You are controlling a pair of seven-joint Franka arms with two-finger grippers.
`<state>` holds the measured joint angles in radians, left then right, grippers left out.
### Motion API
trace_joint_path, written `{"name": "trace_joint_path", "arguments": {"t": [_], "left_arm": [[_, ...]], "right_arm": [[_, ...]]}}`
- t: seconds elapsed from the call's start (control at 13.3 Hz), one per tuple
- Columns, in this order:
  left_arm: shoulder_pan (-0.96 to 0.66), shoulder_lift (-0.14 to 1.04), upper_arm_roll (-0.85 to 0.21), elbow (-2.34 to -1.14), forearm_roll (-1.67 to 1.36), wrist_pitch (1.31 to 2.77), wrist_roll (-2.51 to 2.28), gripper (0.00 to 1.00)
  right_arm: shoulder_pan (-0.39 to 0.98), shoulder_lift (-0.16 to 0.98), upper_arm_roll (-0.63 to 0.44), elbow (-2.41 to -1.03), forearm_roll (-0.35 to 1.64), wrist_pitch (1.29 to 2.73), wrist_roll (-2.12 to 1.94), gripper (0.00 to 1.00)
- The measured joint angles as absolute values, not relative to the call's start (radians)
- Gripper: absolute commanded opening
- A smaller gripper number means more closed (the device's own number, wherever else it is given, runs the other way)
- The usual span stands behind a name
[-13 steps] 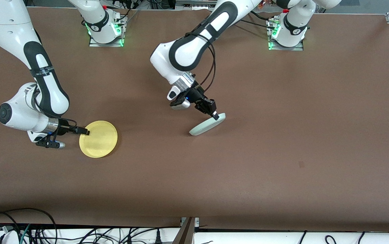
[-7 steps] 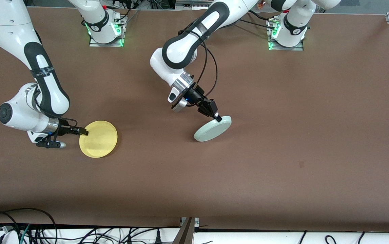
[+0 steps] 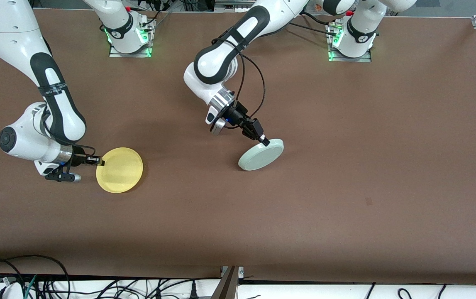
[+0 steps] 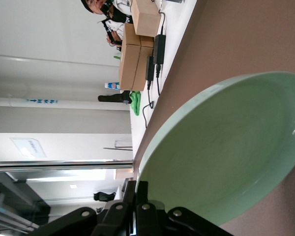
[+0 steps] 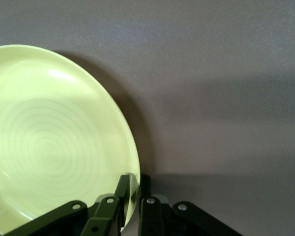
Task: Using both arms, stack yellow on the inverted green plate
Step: 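Lower the inverted green plate onto the table with the left gripper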
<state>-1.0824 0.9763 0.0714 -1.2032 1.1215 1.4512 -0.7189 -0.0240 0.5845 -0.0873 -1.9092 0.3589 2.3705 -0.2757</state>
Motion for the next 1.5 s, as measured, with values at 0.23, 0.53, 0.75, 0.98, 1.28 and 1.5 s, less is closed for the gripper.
{"name": "trace_joint_path", "arguments": {"t": [0.23,0.53,0.75,0.98,1.28,1.5], "left_arm": [[-1.128,1.004,0.092,-1.201,1.130,1.433,-0.722,0.00],[-1.160,1.006,0.092,-1.200,1.131,1.432,-0.722,0.18],[-1.195,1.008,0.090,-1.200,1.121,1.432,-0.722,0.58],[-1.230,1.010,0.089,-1.200,1.087,1.432,-0.722,1.00],[-1.264,1.010,0.083,-1.189,0.961,1.449,-0.805,1.00],[-1.265,1.010,0.070,-1.164,0.871,1.587,-0.899,1.00]], "right_arm": [[-0.024,0.584,-0.087,-1.907,0.362,2.371,-0.280,0.00],[-0.024,0.583,-0.087,-1.906,0.363,2.370,-0.282,0.00],[-0.024,0.583,-0.084,-1.902,0.363,2.369,-0.284,0.00],[-0.024,0.583,-0.080,-1.898,0.363,2.368,-0.284,0.00],[-0.023,0.583,-0.078,-1.892,0.363,2.368,-0.285,0.00],[-0.023,0.580,-0.078,-1.840,0.363,2.293,-0.286,0.00]]}}
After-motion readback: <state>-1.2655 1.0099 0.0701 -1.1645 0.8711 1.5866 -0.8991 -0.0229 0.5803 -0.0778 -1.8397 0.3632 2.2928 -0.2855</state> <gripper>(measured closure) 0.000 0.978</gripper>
